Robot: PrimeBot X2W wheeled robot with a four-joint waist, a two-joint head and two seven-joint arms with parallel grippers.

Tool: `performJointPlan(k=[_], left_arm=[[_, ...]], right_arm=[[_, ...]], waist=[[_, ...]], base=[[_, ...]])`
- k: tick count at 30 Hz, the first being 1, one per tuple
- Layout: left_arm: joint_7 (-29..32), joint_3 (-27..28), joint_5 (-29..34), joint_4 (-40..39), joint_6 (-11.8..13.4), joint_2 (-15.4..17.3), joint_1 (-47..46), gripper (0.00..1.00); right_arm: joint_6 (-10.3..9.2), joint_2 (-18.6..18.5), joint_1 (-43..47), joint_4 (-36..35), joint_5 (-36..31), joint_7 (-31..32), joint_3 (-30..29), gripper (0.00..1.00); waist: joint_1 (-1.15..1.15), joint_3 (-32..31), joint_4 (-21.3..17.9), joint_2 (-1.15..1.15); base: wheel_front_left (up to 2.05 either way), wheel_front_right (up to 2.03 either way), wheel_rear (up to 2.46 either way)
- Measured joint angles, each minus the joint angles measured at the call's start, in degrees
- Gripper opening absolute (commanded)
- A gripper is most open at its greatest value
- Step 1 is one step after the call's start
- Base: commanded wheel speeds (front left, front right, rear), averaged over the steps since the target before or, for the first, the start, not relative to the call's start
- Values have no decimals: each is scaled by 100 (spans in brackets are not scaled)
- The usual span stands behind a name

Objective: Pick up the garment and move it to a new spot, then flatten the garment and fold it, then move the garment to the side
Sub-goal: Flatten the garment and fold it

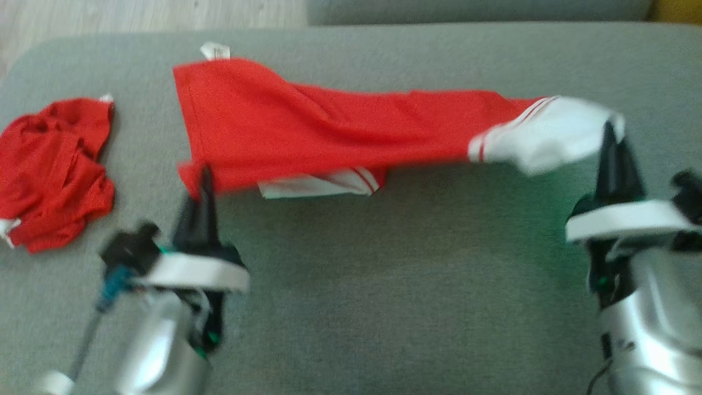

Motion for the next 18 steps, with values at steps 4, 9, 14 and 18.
performJointPlan(k=[4, 9, 14, 18], left_arm=[[4, 82, 100, -442, -77, 424, -582, 0], [510, 158, 65, -1256, -87, 938, -1475, 0], [1306, 221, 22, -2037, -76, 1252, -2265, 0], [1902, 186, 37, -2249, -10, 1341, -2731, 0]], right_arm=[[0, -308, -122, -860, 787, 0, 171, 0], [0, -834, -772, -1666, 1325, 233, 348, 0], [0, -1200, -1634, -2251, 1512, 851, 269, 0], [0, -1316, -2134, -2369, 1472, 1386, 113, 0]], waist=[[0, -301, -152, 0], [-1, -684, -303, 0], [-2, -910, -346, 0], [0, -779, -299, 0]], base=[[0, 0, 0], [0, 0, 0], [0, 0, 0], [0, 0, 0]])
